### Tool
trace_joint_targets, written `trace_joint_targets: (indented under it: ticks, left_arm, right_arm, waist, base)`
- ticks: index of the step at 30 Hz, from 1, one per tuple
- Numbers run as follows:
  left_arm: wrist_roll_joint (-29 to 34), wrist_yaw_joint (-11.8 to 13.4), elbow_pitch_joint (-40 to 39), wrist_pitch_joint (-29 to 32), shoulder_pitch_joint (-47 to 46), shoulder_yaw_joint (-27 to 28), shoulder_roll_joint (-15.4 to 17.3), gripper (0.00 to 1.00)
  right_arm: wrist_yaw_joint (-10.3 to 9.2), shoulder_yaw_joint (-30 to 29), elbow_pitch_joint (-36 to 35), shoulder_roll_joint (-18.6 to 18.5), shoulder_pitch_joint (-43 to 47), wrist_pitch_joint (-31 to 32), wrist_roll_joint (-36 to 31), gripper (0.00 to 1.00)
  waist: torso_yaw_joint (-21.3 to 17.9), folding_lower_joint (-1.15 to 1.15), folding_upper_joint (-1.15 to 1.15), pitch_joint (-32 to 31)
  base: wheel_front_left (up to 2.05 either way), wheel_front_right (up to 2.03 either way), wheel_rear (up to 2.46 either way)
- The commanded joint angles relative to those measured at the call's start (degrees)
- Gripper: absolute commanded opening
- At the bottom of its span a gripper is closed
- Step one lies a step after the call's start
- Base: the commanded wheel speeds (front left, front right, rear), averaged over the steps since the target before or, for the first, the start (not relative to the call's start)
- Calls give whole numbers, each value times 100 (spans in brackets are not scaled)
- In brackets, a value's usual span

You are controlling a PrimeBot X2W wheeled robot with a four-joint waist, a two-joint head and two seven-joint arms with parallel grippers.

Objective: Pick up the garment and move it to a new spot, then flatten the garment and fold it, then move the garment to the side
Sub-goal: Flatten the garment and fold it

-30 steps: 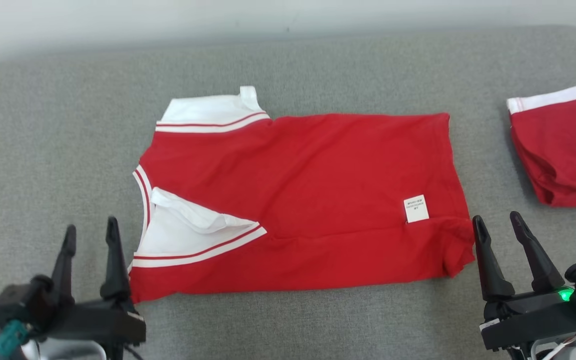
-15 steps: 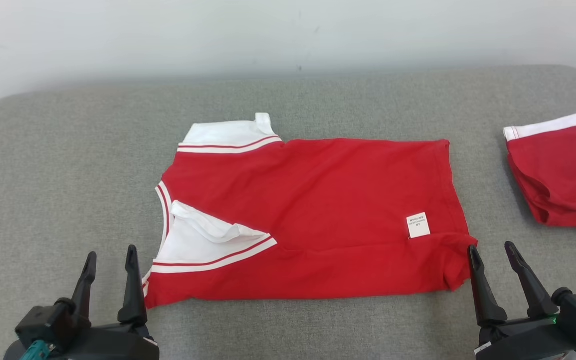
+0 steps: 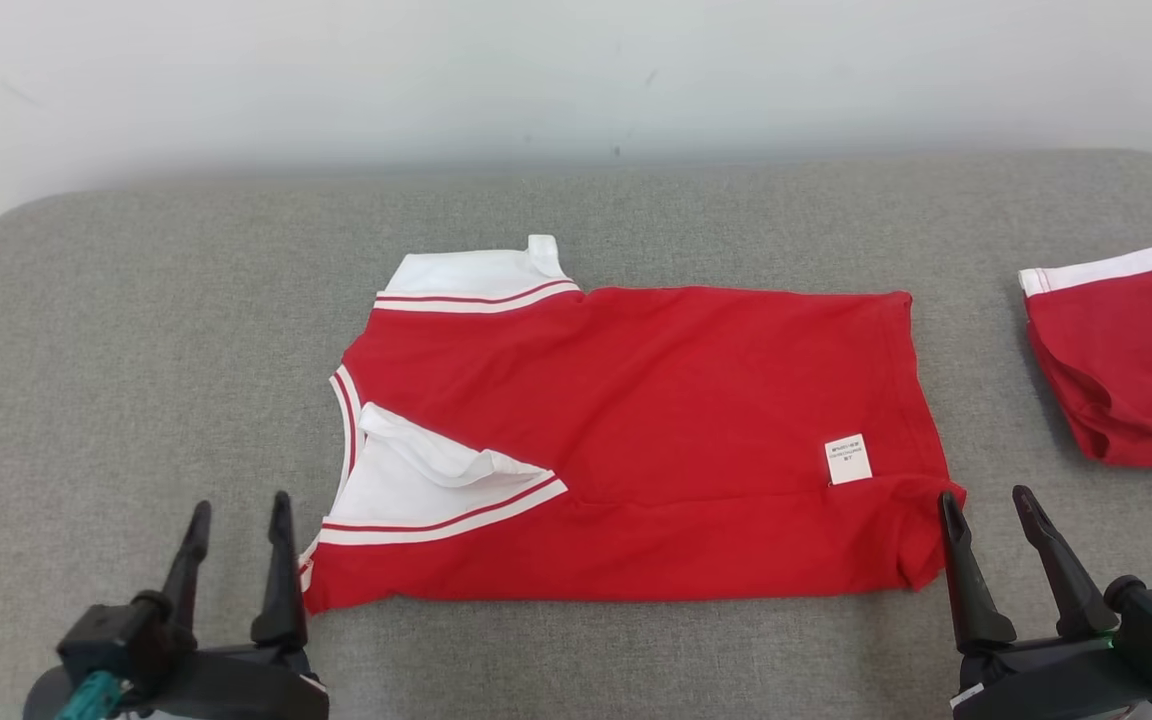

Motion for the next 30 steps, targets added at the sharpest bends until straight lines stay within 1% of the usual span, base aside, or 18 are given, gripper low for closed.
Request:
trace_joint_targets:
  ticks: [1,6,10,14,17,23,30]
  left_arm:
    - [111,-41,38,-52,-60,-23,24,100]
    - [155,-187,228,11,-116,-226,12,100]
    - [126,-328,412,270,-216,-416,4,100]
    - [39,-439,675,531,-358,-507,-19,100]
    - [-46,-487,861,670,-454,-504,-57,100]
    - [-252,-498,1161,862,-612,-449,-100,100]
    - [-479,-530,1433,1152,-711,-403,-166,100]
  right_arm:
    - [-7,-30,19,-2,-15,22,-61,100]
    - [-7,-75,111,4,-64,136,-86,100]
    - [-7,-133,365,-54,-134,332,-117,100]
    - [-7,-163,693,-105,-245,367,-107,100]
    - [-7,-173,950,-140,-373,388,-95,100]
    - [-7,-121,1453,-171,-637,407,-24,100]
    - [-7,-84,1924,-201,-893,490,51,100]
  waist:
    - [9,0,0,14]
    - [22,0,0,72]
    - [40,0,0,197]
    - [51,0,0,376]
    - [44,0,0,501]
    - [45,0,0,708]
    - [72,0,0,814]
  base:
    - [0,0,0]
    - [0,0,0]
    - [0,0,0]
    - [0,0,0]
    - [0,0,0]
    - [0,0,0]
    - [0,0,0]
